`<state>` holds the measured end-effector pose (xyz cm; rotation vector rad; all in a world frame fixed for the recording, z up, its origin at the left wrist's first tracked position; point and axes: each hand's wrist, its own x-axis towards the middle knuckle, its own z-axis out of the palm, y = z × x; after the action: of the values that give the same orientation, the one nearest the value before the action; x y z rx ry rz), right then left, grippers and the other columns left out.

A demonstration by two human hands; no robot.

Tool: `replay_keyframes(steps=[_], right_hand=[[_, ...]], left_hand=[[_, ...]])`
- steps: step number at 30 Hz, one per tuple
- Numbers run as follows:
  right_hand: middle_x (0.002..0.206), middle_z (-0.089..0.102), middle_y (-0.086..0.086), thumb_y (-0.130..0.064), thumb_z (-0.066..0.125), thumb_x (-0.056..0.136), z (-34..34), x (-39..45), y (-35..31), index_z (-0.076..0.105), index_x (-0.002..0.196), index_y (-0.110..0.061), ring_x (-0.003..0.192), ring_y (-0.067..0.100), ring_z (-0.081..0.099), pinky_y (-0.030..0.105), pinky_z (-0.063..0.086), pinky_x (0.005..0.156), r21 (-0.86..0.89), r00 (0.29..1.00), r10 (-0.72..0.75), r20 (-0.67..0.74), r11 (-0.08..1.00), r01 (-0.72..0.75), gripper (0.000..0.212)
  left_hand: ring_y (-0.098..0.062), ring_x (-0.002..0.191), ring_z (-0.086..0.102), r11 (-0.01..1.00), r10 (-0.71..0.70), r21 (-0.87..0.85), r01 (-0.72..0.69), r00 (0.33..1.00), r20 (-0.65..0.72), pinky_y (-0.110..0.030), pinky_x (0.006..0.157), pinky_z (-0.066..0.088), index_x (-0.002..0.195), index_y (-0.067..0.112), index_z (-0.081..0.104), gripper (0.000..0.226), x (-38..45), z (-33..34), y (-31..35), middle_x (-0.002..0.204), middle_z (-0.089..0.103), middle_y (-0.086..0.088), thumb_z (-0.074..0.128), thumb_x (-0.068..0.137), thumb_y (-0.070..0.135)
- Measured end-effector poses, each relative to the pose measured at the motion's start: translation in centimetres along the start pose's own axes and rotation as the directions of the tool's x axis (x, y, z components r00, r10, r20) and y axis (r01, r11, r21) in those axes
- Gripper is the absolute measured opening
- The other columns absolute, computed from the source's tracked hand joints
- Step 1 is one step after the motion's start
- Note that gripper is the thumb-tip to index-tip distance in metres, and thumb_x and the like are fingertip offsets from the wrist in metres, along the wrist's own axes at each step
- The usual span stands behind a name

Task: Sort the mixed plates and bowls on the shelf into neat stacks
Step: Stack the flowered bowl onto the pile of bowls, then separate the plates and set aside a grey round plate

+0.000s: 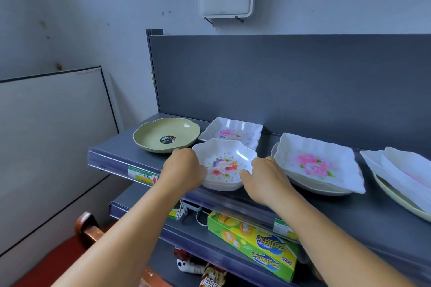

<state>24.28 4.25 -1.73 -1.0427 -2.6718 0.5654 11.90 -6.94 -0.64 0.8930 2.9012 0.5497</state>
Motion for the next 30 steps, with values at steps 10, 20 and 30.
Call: replay_keyframes(steps=[10,20,30], right_hand=[[0.132,0.045,0.005,-0.029,0.040,0.098,-2.4,-2.6,2.1,0.048,0.124,-0.012,0.119,0.026,0.046,0.035,0.040,0.092,-0.138,0.984,-0.130,-0.123,0.984,0.112,0.031],[0.143,0.038,0.003,-0.023,0.033,0.100,-6.2,-4.8,10.8,0.042,0.136,-0.014,0.130,0.025,0.034,0.031,0.033,0.104,-0.237,0.974,0.038,-0.222,0.967,-0.092,0.038],[0.089,0.050,0.006,-0.015,0.034,0.098,-6.1,-5.1,15.4,0.036,0.074,-0.014,0.078,0.022,0.041,0.029,0.031,0.062,-0.126,0.938,0.221,-0.268,0.957,-0.262,0.024]], left_hand=[[-0.026,0.126,0.039,0.896,0.409,0.226,-0.383,0.909,-0.079,-0.033,0.097,0.039,0.125,0.009,0.050,0.036,-1.3,0.8,3.4,0.133,0.048,-0.007,0.043,0.098,0.032],[-0.026,0.113,0.046,0.712,0.665,0.289,-0.641,0.747,0.018,-0.035,0.074,0.043,0.116,0.010,0.052,0.027,-2.1,4.5,11.5,0.117,0.052,-0.007,0.036,0.101,0.027],[-0.032,0.110,0.051,0.702,0.595,0.415,-0.579,0.797,0.105,-0.032,0.070,0.036,0.116,0.010,0.058,0.027,-0.9,5.1,14.3,0.118,0.050,-0.012,0.039,0.096,0.006]])
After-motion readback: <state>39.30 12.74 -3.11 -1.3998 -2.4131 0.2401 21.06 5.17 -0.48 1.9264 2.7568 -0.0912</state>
